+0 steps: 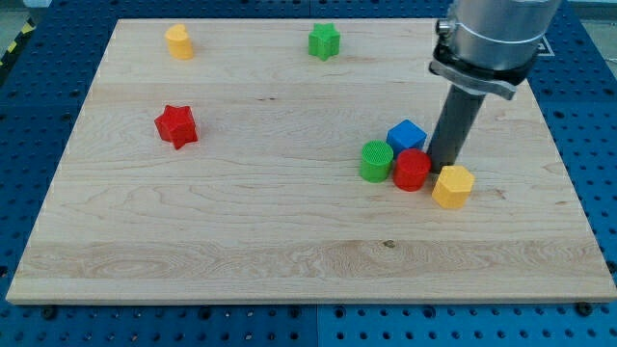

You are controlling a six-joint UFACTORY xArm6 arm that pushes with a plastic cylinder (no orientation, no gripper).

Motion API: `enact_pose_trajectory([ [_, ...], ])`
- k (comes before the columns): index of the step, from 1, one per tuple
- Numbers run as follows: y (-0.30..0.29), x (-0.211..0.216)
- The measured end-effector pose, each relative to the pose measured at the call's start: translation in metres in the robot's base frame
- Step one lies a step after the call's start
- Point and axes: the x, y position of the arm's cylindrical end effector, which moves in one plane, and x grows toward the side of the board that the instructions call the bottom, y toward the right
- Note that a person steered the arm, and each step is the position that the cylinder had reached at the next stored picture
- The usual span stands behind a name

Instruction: Slide the cube diagonally to the hexagon

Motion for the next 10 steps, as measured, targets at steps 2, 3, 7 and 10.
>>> enact_pose_trajectory([
  [2,-0.052,0.001],
  [3,-0.069,-0.007],
  [7,-0.062,-0.016],
  [10,-0.058,-0.042],
])
